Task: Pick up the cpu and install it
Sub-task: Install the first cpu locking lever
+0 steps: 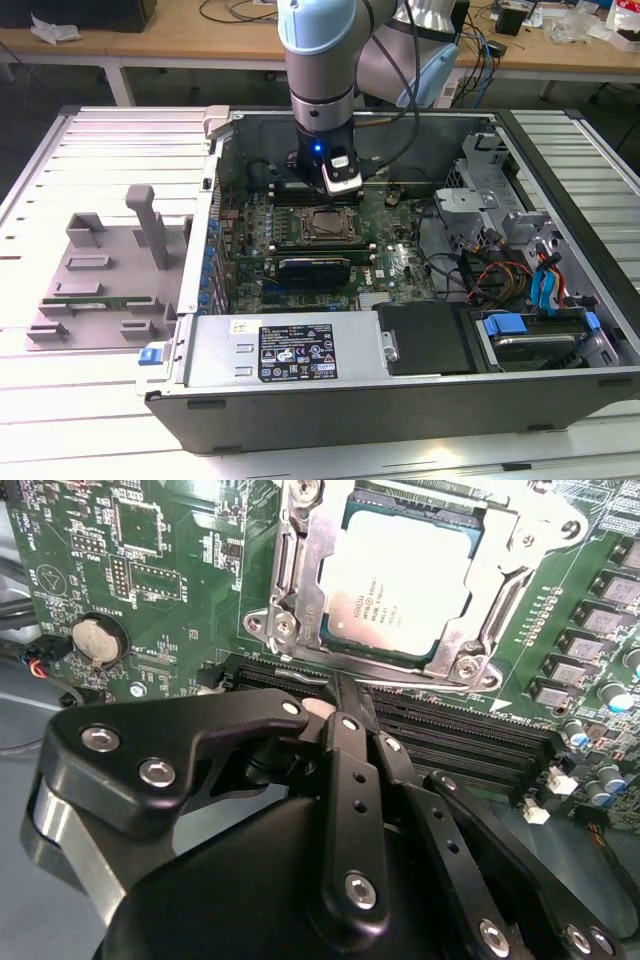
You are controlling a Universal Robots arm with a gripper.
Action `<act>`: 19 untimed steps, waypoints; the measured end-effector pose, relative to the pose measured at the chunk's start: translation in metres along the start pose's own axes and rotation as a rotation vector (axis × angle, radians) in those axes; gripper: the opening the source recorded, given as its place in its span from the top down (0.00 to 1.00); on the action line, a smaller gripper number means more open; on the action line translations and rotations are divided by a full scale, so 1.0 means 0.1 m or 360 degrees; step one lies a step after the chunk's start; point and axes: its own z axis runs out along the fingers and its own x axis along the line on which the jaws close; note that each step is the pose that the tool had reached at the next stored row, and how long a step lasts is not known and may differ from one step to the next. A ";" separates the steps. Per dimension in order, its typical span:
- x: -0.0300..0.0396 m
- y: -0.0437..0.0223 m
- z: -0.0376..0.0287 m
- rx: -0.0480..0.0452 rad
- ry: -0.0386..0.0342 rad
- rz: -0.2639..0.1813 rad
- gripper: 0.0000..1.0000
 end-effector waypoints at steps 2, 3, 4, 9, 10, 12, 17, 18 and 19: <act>0.000 0.001 -0.001 -0.0001 0.0000 0.0000 0.89; 0.000 0.000 -0.002 0.0000 0.0000 0.0000 0.89; 0.004 -0.001 -0.003 0.0000 -0.0001 0.0000 0.89; 0.019 0.005 -0.002 -0.0001 -0.0002 0.0000 0.89; 0.021 0.008 -0.001 -0.0001 -0.0002 0.0000 0.89; 0.022 0.012 0.000 -0.0001 -0.0002 -0.0001 0.89; 0.025 0.020 0.004 -0.0001 -0.0002 -0.0001 0.89; 0.025 0.020 0.007 -0.0001 -0.0002 0.0000 0.89; 0.026 0.019 0.011 -0.0001 -0.0002 0.0000 0.89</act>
